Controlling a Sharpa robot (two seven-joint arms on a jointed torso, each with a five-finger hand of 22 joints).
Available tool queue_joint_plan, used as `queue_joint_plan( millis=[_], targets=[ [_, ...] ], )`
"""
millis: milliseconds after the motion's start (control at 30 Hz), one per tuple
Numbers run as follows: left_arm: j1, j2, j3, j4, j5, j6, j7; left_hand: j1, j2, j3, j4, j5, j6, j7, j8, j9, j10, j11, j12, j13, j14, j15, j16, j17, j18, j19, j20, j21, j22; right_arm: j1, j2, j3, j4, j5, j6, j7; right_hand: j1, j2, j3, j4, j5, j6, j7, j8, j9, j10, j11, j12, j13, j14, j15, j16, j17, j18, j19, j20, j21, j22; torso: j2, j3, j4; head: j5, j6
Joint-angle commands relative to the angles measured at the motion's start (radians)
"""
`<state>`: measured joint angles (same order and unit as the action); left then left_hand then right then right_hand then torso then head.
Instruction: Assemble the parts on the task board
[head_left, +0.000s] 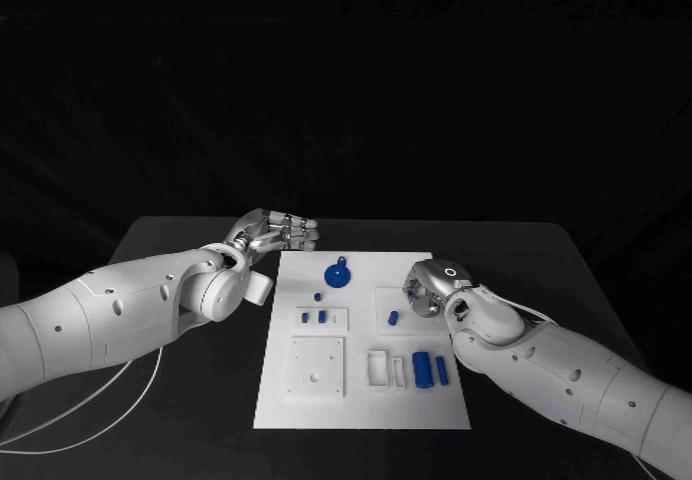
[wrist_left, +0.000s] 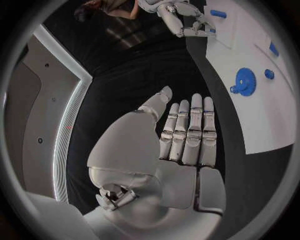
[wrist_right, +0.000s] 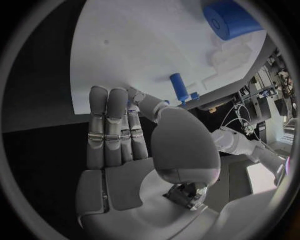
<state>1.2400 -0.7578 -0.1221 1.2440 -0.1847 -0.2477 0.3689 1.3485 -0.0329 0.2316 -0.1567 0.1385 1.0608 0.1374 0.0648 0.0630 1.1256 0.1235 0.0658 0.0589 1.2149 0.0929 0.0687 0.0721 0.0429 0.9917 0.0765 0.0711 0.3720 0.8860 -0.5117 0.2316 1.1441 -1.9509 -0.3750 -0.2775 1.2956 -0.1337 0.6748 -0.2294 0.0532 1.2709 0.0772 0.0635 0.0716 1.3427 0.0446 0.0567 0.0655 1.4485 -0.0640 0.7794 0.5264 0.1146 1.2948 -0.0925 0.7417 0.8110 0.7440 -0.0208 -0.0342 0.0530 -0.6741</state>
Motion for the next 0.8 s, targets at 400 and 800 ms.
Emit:
queue_joint_plan(
  millis=[400, 800],
  targets=[
    [0.004, 0.003, 0.001, -0.032, 0.002, 0.009, 0.012, -0.008, 0.002, -0.004, -0.005, 0.002, 0.003, -0.001, -0.002, 0.0, 0.004, -0.001, -0.004, -0.001, 0.008, 0.002, -0.002, 0.001, -0.011, 0.008, 0.0, 0.007, -0.004, 0.002, -0.043, 0.007, 0.091, -0.022, -0.077, -0.013, -0.003, 0.008, 0.005, -0.003, -0.005, 0.014, -0.002, 0.001, -0.001, 0.036, -0.024, 0.003, -0.002, 0.002, -0.01, -0.008, 0.016, 0.004, 0.014, -0.006, -0.016, 0.06, -0.001, 0.0008, -0.0013, 0.006, 0.006],
    [0.005, 0.002, 0.001, -0.04, 0.002, 0.0, 0.017, -0.008, 0.002, -0.003, -0.006, 0.003, 0.003, -0.001, -0.002, 0.0, 0.004, -0.001, -0.004, -0.001, 0.008, 0.002, -0.002, 0.001, -0.011, 0.009, 0.0, 0.008, -0.007, -0.002, -0.102, 0.034, 0.279, 0.038, -0.098, 0.004, 0.0, 0.004, 0.004, 0.007, -0.005, 0.015, -0.002, 0.001, -0.001, 0.036, -0.025, 0.003, -0.002, 0.003, -0.01, -0.011, 0.023, 0.005, 0.029, -0.006, -0.05, 0.106, -0.004, 0.0, -0.0065, 0.033, 0.012]
  ],
)
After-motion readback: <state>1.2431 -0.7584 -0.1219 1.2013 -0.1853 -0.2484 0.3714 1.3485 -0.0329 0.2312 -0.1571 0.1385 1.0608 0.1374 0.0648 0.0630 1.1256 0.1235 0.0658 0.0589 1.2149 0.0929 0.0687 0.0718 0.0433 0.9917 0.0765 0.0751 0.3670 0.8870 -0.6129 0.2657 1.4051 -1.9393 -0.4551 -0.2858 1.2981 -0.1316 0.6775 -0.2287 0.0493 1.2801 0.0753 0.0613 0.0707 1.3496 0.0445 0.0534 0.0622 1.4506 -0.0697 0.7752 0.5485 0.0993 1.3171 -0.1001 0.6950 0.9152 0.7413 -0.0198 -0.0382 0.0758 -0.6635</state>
